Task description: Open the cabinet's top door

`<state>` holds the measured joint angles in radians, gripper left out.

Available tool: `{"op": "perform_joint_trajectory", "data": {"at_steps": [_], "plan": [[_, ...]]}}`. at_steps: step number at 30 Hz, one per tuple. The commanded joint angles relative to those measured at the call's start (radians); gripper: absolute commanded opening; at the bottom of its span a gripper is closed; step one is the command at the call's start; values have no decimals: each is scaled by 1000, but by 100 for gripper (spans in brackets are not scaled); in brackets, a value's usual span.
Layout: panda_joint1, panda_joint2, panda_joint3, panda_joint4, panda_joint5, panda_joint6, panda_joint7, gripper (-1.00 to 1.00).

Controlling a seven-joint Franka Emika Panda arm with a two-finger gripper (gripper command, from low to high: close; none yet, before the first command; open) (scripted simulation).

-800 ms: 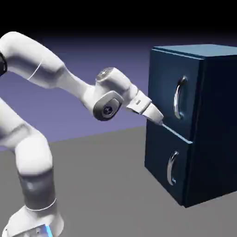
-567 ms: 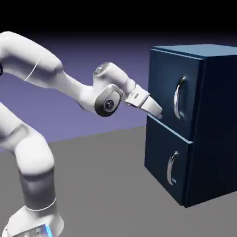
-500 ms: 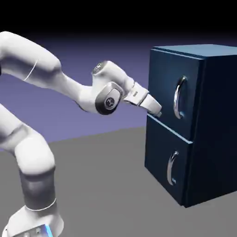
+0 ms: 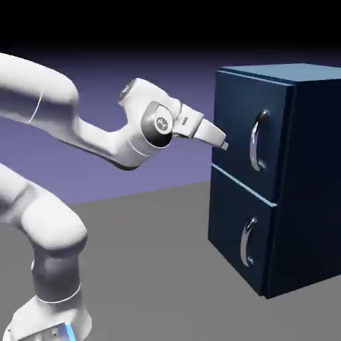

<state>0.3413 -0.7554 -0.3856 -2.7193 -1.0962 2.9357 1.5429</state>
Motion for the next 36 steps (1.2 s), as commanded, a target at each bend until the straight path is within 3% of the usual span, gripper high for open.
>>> {"op": "perform_joint_trajectory", "data": {"at_steps": [1,36], "plan": [[13,-7,-15,4,-44,-4,32,0],[470,-265,-551,130,-1566,-145,1145,0]]}}
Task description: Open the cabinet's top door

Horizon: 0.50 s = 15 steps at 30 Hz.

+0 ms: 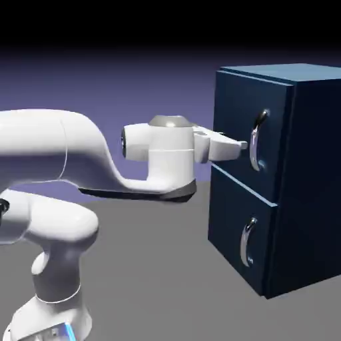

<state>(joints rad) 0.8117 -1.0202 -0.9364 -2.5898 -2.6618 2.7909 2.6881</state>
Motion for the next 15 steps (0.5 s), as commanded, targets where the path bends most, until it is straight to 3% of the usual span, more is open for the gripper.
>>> {"op": "perform_joint_trajectory", "data": {"at_steps": [1,6,11,12,15], "plan": [[13,-7,-15,4,-44,-4,32,0],[60,-34,-71,17,-201,-19,147,0],[237,44,-171,144,-233,-59,172,0],[237,44,-171,144,-233,-59,172,-100],[165,55,-109,81,-179,-115,167,-100]]}}
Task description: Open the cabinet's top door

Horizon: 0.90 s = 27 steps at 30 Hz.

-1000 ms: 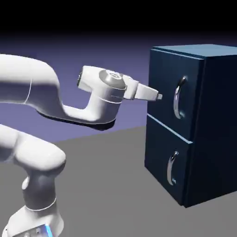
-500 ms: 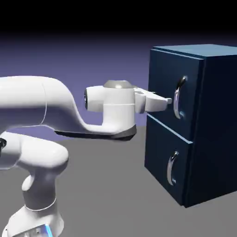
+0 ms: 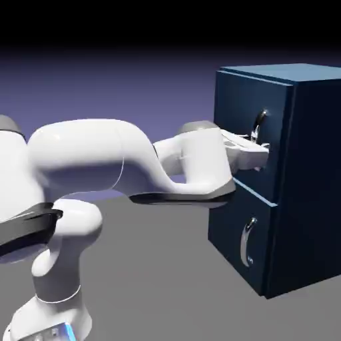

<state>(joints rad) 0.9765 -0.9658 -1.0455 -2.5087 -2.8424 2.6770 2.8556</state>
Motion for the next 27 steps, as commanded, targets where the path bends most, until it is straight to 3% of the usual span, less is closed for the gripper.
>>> {"op": "perform_joint_trajectory", "data": {"at_steps": [1,12,19,27], "plan": [[-36,-1,34,-35,37,-33,-11,-100],[-296,-77,431,-344,473,-401,-120,-100],[-537,30,657,-332,525,-276,38,-100],[-720,1,947,-386,782,-300,35,-100]]}}
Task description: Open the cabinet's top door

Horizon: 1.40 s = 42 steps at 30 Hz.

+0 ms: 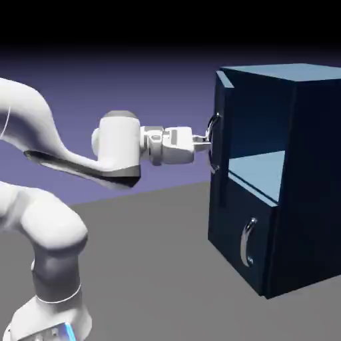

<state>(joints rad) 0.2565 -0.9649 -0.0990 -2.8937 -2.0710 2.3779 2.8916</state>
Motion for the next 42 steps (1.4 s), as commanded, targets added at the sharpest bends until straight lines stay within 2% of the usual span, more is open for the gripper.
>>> {"op": "perform_joint_trajectory", "data": {"at_steps": [1,6,18,28,36,42], "plan": [[-31,-2,37,-2,34,10,3,-100],[-97,-39,198,-25,223,-24,-38,-100],[-24,-7,555,20,745,-413,-150,-100],[-140,237,916,289,1078,-846,-114,-100],[-375,451,1206,555,1195,-1155,-40,-100],[-583,545,1423,701,1235,-1301,3,-100]]}}
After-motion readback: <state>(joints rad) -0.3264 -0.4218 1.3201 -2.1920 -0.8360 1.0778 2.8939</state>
